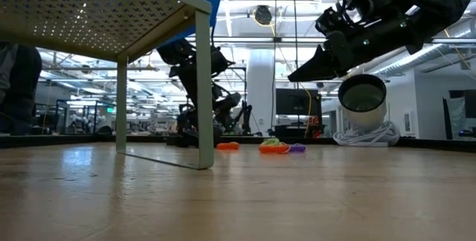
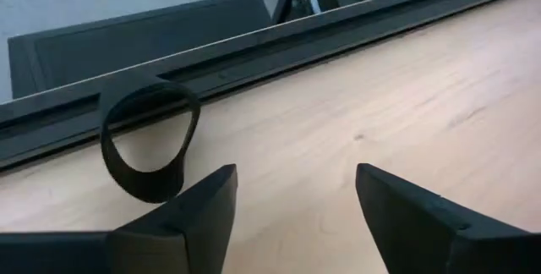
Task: Pick & Place Office Desk Supplies
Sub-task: Put the black rubber band into the center blue basket on the shelf
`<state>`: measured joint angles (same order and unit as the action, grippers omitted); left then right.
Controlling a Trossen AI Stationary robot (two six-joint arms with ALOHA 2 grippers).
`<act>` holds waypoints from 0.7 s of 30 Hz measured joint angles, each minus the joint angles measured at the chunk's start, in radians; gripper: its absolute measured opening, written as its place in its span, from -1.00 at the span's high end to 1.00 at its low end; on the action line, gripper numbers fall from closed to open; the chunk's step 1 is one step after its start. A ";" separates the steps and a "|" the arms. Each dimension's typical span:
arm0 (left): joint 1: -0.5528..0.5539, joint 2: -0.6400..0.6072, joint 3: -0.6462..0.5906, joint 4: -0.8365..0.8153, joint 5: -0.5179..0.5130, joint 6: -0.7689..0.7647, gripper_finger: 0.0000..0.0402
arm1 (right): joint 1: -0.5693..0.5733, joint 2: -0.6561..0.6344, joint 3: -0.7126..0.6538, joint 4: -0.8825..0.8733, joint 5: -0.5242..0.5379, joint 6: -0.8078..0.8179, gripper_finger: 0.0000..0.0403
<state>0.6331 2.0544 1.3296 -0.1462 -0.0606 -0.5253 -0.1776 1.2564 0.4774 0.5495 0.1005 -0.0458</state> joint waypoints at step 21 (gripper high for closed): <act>0.032 -0.036 0.000 -0.046 -0.200 -0.039 0.20 | 0.000 0.000 0.000 -0.009 0.000 -0.002 0.69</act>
<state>0.6647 2.0186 1.3300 -0.1917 -0.2603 -0.5647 -0.1776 1.2564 0.4774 0.5409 0.1005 -0.0481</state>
